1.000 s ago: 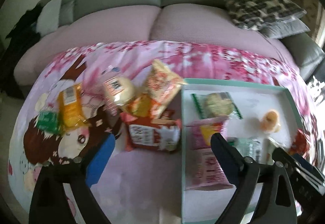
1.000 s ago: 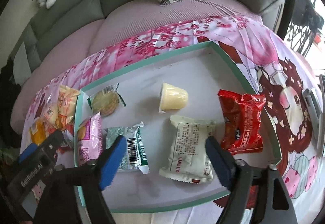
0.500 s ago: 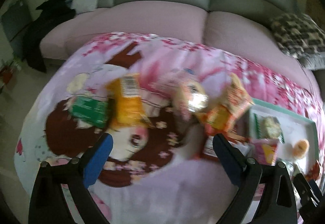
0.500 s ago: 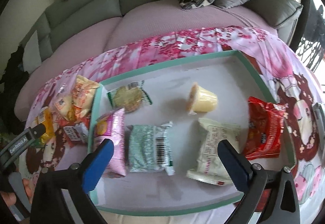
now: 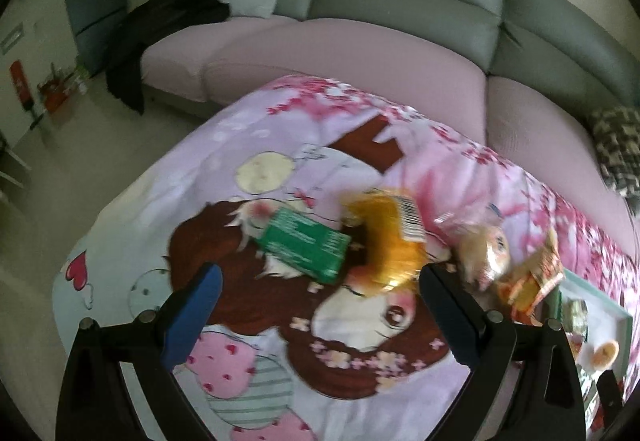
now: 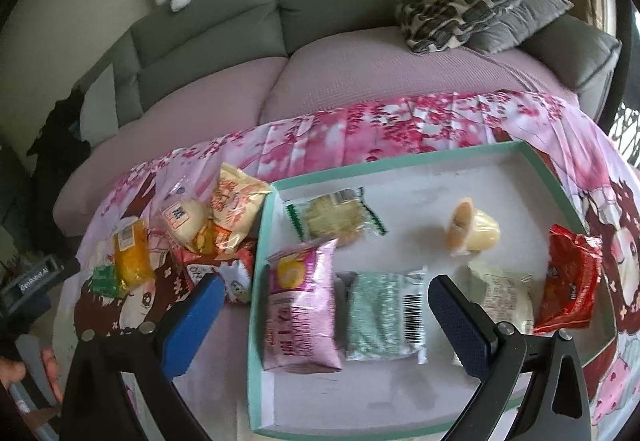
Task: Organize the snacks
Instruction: 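Move both tools back over the snack pile, then grasp the green rectangular packet with the left gripper while the right gripper approaches the biscuit packet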
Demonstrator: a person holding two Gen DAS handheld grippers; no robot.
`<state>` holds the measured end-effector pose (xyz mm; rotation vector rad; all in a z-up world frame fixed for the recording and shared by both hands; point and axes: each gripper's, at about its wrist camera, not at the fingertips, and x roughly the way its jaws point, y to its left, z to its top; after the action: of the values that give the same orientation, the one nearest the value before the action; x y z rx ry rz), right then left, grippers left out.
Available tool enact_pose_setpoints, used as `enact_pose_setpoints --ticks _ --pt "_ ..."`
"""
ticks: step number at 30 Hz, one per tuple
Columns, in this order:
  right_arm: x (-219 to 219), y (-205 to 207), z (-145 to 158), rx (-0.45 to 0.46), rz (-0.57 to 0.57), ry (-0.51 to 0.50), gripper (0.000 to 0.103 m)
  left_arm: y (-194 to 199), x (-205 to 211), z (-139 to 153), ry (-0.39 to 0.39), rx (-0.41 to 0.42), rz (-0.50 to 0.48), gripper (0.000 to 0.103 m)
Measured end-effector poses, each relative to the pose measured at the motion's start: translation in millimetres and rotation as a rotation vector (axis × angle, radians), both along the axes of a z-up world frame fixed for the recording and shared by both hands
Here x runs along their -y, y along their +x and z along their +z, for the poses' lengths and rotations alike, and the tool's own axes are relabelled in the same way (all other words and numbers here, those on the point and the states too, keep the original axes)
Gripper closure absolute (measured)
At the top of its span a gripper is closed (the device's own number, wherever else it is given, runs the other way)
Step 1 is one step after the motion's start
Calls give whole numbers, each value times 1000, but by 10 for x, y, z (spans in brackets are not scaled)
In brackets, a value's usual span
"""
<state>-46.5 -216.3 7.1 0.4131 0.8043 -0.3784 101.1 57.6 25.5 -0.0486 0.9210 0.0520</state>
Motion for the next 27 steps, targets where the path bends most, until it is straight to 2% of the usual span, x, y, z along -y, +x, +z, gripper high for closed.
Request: enact_pose_setpoints --ticks 6,16,27 --pt "-194 120 -102 -36 53 -5 0 67 -275 -34 -34 -17 41 4" --pt "-505 353 -222 -74 120 -17 0 177 -483 -181 -83 -69 59 4" --pt "-723 694 -316 -121 125 -56 2 359 -388 -400 -71 -140 8 4"
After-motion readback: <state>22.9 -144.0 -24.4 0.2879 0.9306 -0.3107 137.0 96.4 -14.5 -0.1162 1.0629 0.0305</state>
